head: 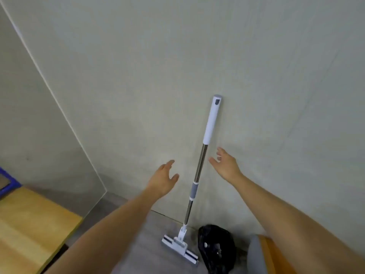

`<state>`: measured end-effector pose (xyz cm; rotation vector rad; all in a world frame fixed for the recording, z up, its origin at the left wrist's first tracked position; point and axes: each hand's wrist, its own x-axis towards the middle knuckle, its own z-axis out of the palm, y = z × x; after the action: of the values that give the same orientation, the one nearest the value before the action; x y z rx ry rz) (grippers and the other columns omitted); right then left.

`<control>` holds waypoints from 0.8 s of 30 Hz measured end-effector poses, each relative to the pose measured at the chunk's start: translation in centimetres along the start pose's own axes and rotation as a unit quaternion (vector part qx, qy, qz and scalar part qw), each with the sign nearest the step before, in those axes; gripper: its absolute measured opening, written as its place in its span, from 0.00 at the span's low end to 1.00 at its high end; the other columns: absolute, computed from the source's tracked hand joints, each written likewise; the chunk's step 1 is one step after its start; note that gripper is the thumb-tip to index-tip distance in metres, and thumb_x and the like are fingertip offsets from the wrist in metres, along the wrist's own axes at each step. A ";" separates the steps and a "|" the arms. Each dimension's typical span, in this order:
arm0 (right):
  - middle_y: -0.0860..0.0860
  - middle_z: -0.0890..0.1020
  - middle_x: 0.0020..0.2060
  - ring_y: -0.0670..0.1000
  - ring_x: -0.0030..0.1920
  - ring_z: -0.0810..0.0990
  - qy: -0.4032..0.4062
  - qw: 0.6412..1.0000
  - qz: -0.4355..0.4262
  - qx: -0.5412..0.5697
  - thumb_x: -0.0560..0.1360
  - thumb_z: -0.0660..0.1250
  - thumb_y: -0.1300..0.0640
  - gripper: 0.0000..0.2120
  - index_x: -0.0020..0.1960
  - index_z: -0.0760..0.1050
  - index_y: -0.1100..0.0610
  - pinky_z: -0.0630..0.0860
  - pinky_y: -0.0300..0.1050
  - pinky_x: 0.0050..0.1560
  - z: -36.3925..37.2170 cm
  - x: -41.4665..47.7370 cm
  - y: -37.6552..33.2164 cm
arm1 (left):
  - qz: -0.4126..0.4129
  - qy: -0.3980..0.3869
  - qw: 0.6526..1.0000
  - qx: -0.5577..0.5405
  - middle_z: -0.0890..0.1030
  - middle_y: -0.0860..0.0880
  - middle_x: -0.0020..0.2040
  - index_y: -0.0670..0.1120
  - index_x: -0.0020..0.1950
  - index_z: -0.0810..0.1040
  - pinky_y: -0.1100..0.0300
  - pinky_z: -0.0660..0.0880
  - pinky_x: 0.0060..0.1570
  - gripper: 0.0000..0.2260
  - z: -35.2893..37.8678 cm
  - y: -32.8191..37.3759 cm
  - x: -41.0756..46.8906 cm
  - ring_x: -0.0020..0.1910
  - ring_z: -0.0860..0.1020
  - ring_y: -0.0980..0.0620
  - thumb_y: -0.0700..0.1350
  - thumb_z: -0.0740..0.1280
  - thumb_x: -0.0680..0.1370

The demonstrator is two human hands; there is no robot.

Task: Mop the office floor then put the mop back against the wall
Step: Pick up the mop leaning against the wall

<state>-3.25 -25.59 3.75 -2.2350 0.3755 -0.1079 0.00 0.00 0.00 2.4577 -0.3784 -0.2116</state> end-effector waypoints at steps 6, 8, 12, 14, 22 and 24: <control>0.56 0.76 0.69 0.56 0.66 0.77 -0.016 1.000 0.000 -0.005 0.79 0.69 0.50 0.28 0.74 0.67 0.60 0.73 0.50 0.66 1.4 5.8 0.5 | -0.016 -0.048 0.999 0.016 0.69 0.50 0.75 0.56 0.80 0.58 0.50 0.71 0.68 0.28 3.3 0.4 2.8 0.72 0.70 0.48 0.56 0.62 0.82; 0.52 0.78 0.66 0.54 0.65 0.78 -0.027 0.999 -0.021 0.005 0.79 0.70 0.52 0.22 0.70 0.71 0.56 0.74 0.48 0.64 1.8 7.3 0.8 | -0.016 -0.055 0.998 0.029 0.68 0.51 0.75 0.56 0.80 0.57 0.50 0.71 0.68 0.27 3.5 0.4 3.3 0.71 0.70 0.48 0.56 0.61 0.82; 0.49 0.83 0.53 0.52 0.55 0.82 -0.030 0.998 -0.006 0.050 0.77 0.72 0.52 0.15 0.60 0.75 0.54 0.75 0.43 0.49 2.5 9.8 1.4 | -0.021 -0.053 0.998 0.021 0.68 0.50 0.74 0.56 0.80 0.58 0.50 0.71 0.68 0.27 4.1 0.4 4.1 0.71 0.70 0.47 0.56 0.61 0.83; 0.50 0.83 0.45 0.51 0.47 0.83 -0.022 0.998 -0.007 0.054 0.77 0.72 0.51 0.12 0.55 0.76 0.57 0.71 0.37 0.38 2.8 10.4 0.8 | -0.030 -0.048 0.998 0.014 0.69 0.50 0.74 0.57 0.80 0.58 0.49 0.71 0.68 0.27 4.5 0.4 4.3 0.71 0.70 0.47 0.56 0.61 0.82; 0.47 0.87 0.43 0.46 0.46 0.84 -0.190 0.973 -0.087 0.101 0.77 0.72 0.45 0.12 0.49 0.83 0.55 0.79 0.40 0.48 5.3 8.6 -7.2 | -0.089 -0.027 0.995 -0.034 0.70 0.50 0.74 0.55 0.80 0.58 0.53 0.70 0.69 0.27 4.9 -0.4 2.7 0.69 0.72 0.49 0.54 0.63 0.83; 0.47 0.87 0.39 0.45 0.44 0.85 -0.238 0.958 -0.116 0.111 0.77 0.71 0.46 0.13 0.45 0.83 0.56 0.81 0.44 0.53 6.3 7.2 -10.0 | -0.103 -0.003 0.993 -0.050 0.72 0.51 0.72 0.54 0.80 0.60 0.53 0.72 0.67 0.26 4.3 -0.7 2.0 0.68 0.73 0.50 0.53 0.63 0.83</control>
<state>7.17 -17.14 7.01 -1.9912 -0.1546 0.2517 0.96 -2.57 -3.97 2.3962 -0.1132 -0.3155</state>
